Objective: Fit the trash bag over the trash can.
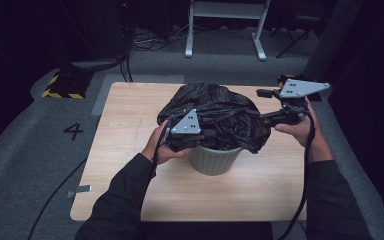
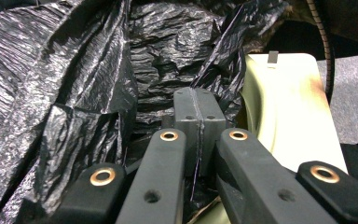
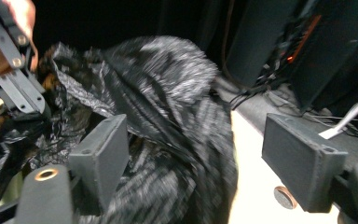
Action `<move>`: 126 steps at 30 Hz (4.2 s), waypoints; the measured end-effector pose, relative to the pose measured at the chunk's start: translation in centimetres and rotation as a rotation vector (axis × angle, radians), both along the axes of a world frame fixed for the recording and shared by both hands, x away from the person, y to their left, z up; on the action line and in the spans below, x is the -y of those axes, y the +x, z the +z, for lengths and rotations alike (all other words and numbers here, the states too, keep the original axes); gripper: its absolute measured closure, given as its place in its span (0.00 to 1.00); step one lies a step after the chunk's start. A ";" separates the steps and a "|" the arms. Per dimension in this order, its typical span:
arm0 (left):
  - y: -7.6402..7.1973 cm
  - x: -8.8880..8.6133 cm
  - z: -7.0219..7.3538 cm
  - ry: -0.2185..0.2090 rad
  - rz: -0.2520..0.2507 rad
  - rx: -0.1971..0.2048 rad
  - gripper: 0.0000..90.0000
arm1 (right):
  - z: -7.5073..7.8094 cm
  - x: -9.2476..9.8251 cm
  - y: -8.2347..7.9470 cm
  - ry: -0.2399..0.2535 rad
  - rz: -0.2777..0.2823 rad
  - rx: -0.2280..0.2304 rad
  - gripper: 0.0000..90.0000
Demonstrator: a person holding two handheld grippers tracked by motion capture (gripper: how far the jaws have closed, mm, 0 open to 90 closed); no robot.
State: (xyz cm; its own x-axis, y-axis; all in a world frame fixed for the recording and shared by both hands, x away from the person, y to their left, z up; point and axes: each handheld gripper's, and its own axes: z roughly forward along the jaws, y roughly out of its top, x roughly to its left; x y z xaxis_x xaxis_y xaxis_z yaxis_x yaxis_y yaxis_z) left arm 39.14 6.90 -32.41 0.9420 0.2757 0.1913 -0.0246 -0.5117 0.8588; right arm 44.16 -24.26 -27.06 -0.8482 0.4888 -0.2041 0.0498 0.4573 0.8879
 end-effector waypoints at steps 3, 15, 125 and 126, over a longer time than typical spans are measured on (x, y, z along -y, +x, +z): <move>0.3 0.0 -0.2 0.004 -0.008 -0.008 1.00 | -0.8 -2.1 1.6 -0.065 0.010 -0.020 0.27; -1.4 -1.4 0.0 -0.012 -0.048 0.028 1.00 | -3.0 -1.6 4.7 0.009 -0.127 -0.077 0.99; -0.8 -11.5 -3.0 -0.325 0.389 -0.064 0.20 | -8.1 5.3 1.4 0.169 -0.249 -0.153 0.45; -1.0 -11.3 -2.6 -0.318 0.381 -0.051 0.19 | -7.8 5.5 1.0 0.167 -0.266 -0.138 0.40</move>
State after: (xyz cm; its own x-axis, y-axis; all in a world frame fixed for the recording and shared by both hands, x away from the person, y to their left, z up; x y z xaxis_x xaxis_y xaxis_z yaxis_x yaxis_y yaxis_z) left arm 38.19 18.22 -35.01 0.7689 0.6394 -0.0014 0.1591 -0.1891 0.9690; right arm 45.17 -29.74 -34.83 -0.7008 0.7133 0.0052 0.2724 0.2609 0.9261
